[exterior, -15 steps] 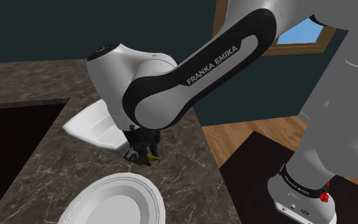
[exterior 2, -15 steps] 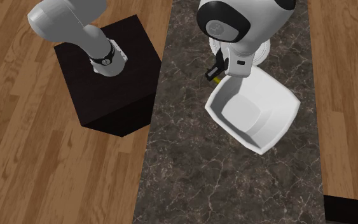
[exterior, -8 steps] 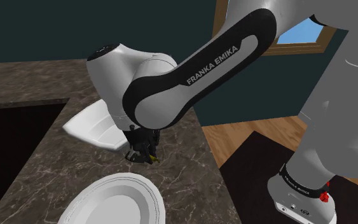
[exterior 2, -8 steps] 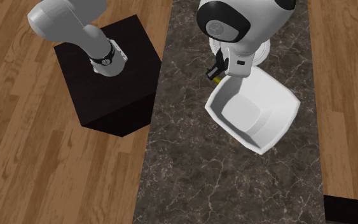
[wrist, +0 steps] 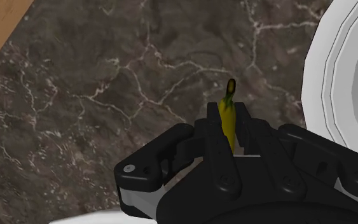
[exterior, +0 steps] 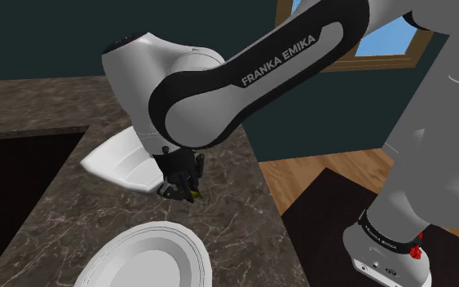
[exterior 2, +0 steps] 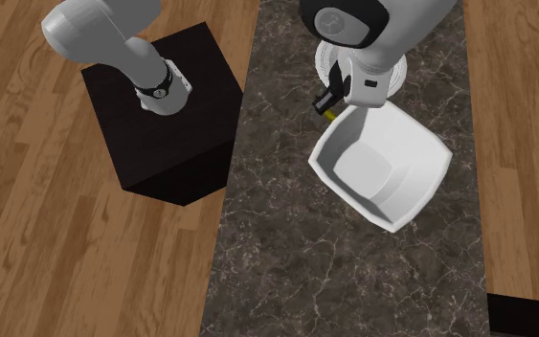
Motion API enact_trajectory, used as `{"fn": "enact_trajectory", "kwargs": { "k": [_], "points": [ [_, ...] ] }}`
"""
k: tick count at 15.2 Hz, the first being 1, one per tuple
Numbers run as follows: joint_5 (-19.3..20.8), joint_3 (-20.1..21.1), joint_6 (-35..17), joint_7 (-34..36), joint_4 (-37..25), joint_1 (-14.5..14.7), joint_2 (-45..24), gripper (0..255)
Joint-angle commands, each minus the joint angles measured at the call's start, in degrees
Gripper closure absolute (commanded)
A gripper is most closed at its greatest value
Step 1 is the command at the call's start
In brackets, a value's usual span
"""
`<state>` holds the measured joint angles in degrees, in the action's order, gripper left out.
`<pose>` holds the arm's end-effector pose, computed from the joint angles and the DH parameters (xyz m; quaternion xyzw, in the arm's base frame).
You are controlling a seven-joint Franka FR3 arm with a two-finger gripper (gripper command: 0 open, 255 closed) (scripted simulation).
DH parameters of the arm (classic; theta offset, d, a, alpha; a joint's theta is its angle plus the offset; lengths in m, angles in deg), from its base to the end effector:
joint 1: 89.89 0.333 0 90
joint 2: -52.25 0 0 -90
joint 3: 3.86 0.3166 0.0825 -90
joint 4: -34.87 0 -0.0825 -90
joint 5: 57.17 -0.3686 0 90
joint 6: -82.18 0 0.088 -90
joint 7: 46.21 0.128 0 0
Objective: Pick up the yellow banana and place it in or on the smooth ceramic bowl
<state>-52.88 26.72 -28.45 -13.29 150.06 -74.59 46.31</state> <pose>0.3805 0.3771 0.3850 0.9880 0.1295 -0.0601 0.0590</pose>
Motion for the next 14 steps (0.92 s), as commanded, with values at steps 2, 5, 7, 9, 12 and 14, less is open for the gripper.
{"fn": "enact_trajectory", "kwargs": {
  "k": [2, 5, 7, 9, 12, 14],
  "points": [
    [-0.63, -0.01, 2.02, -0.59, -1.04, -0.19, 1.12, 255],
    [-1.10, 0.01, 4.20, -0.97, -2.51, -0.27, 1.96, 255],
    [-1.37, 0.01, 5.65, -1.20, -3.55, -0.32, 2.46, 255],
    [-1.61, 0.01, 7.12, -1.40, -4.64, -0.36, 2.90, 255],
    [-1.91, 0.01, 9.34, -1.65, -6.38, -0.43, 3.46, 255],
    [-2.07, 0.00, 10.82, -1.80, -7.61, -0.46, 3.76, 255]
  ]
}}
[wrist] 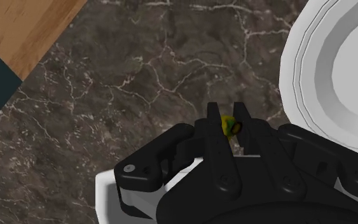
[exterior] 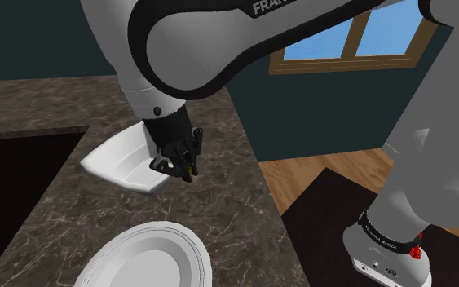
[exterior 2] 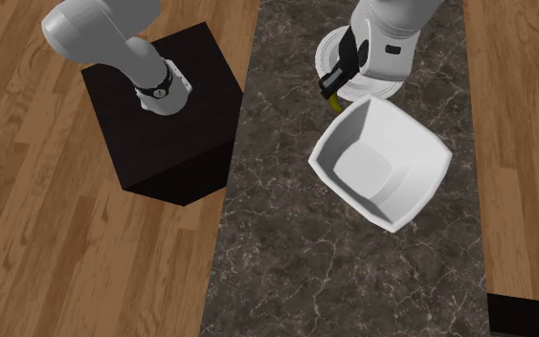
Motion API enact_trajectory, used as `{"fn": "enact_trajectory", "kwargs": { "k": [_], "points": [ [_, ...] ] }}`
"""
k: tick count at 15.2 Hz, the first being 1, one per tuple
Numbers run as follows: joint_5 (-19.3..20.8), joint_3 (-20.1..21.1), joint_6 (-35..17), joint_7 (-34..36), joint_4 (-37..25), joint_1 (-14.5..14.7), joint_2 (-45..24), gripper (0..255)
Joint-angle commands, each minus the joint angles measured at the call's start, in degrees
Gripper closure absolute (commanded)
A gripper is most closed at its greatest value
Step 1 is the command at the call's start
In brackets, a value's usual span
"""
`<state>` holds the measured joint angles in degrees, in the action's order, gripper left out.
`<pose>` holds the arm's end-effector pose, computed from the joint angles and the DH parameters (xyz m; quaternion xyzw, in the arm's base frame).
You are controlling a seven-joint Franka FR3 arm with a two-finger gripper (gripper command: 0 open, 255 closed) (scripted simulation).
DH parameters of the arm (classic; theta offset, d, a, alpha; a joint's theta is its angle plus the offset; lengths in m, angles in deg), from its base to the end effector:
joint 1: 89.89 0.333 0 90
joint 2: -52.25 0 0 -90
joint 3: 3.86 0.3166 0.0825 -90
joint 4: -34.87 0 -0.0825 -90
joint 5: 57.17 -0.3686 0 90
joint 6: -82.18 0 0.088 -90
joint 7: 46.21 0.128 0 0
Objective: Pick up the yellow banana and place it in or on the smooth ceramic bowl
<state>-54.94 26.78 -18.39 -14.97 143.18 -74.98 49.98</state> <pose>0.3781 0.3755 0.4553 0.9879 0.1299 -0.0608 0.0592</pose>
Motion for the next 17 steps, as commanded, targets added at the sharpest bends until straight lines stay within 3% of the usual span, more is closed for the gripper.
{"fn": "enact_trajectory", "kwargs": {
  "k": [1, 12, 17],
  "points": [
    [-0.08, -0.06, 1.51, -0.19, -1.37, -0.07, 0.21, 255],
    [-0.38, -0.05, 9.59, -0.54, -8.99, -0.09, 0.76, 255],
    [5.47, -0.77, 13.15, -0.63, -22.79, 0.60, -11.03, 255]
  ]
}}
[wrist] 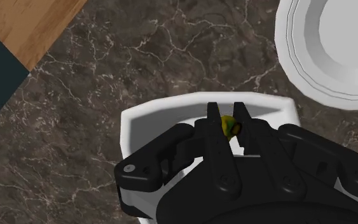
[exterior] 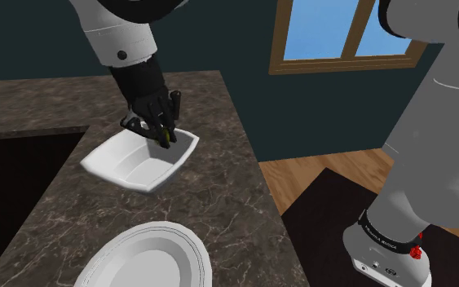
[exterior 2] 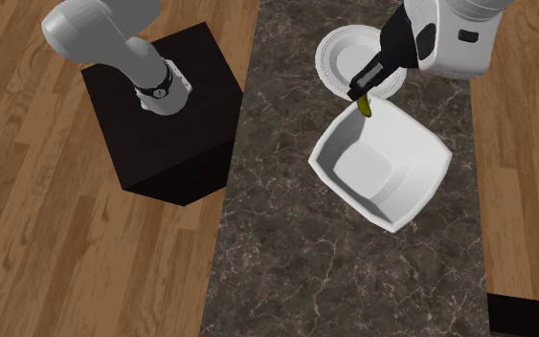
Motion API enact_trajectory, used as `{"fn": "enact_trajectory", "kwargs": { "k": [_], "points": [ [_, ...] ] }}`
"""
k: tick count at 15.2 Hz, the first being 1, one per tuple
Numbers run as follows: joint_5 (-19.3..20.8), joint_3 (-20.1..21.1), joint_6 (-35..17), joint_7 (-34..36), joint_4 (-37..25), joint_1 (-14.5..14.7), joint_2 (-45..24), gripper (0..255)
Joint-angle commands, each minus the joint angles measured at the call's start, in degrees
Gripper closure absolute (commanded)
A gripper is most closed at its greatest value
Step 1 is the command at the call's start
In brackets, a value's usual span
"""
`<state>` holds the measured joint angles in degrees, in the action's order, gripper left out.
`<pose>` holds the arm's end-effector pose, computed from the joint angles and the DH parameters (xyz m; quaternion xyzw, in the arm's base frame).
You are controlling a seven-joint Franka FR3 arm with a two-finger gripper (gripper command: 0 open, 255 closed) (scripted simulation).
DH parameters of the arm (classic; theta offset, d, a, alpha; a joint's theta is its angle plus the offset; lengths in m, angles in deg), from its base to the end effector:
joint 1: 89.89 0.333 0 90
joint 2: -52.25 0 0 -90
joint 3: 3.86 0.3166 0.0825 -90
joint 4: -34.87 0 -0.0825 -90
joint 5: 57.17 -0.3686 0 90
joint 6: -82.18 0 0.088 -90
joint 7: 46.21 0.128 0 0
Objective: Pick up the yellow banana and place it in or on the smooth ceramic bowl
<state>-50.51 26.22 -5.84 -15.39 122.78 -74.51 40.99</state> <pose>0.4318 0.3838 0.5210 0.9879 0.1298 -0.0605 0.0588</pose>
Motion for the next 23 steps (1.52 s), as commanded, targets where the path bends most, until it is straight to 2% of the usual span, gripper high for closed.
{"fn": "enact_trajectory", "kwargs": {
  "k": [1, 4, 7, 8, 21, 23],
  "points": [
    [2.21, -0.45, 1.62, -0.32, -5.64, 0.54, -4.55, 255],
    [5.76, -1.39, 5.48, -0.99, -16.97, 2.46, -12.65, 255],
    [9.56, -2.92, 11.39, -2.55, -32.67, 5.98, -22.61, 255],
    [10.08, -3.24, 12.42, -2.88, -35.32, 6.67, -24.17, 255],
    [8.84, -2.88, -0.43, -1.70, -18.71, 3.05, -20.78, 255],
    [8.84, -2.88, -0.44, -1.70, -18.70, 3.05, -20.78, 255]
  ]
}}
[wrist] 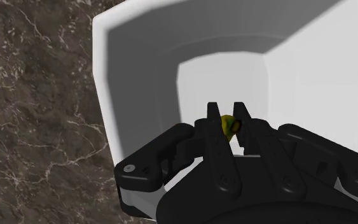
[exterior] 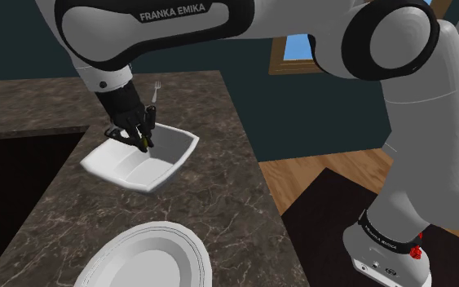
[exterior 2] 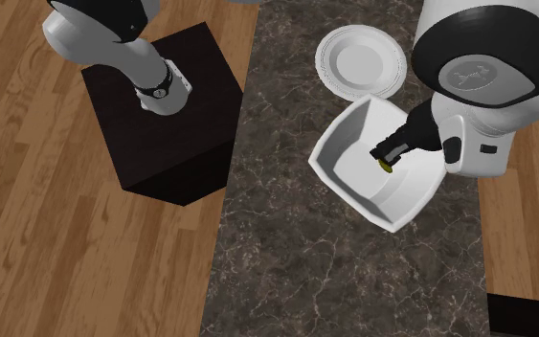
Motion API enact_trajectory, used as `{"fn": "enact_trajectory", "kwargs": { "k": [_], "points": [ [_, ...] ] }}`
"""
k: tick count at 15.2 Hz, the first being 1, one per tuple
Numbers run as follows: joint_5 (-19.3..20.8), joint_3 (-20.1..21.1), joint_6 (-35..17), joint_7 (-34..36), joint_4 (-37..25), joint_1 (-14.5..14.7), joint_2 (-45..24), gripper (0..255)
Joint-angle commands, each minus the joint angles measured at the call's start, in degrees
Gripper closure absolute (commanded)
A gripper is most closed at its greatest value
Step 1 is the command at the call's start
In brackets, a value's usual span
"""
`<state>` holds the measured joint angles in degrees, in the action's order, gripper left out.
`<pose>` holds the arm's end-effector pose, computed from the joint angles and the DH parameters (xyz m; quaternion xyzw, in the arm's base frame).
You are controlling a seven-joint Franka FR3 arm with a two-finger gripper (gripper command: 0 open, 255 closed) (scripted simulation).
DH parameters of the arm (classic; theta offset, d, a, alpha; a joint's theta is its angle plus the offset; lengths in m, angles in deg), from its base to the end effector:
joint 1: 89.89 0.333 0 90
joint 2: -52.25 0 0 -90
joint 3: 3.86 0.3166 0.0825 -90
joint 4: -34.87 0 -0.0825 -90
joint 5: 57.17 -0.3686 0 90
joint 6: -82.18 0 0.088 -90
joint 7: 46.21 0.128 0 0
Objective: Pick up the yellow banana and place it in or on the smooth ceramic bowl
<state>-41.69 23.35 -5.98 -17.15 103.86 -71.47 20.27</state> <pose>0.5401 0.3980 0.4511 0.9879 0.1296 -0.0606 0.0593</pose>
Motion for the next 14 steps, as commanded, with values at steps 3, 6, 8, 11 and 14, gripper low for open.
{"fn": "enact_trajectory", "kwargs": {
  "k": [3, 6, 8, 11, 14],
  "points": [
    [0.02, -0.01, -0.30, 0.06, 0.21, 0.00, -0.07, 255],
    [0.02, -0.01, -0.29, 0.06, 0.21, 0.00, -0.07, 255],
    [0.02, -0.01, -0.29, 0.06, 0.21, 0.00, -0.07, 0],
    [0.02, -0.01, -0.29, 0.06, 0.21, 0.00, -0.07, 0],
    [0.57, -0.17, 4.62, -0.25, -6.58, 1.58, -1.85, 0]
  ]
}}
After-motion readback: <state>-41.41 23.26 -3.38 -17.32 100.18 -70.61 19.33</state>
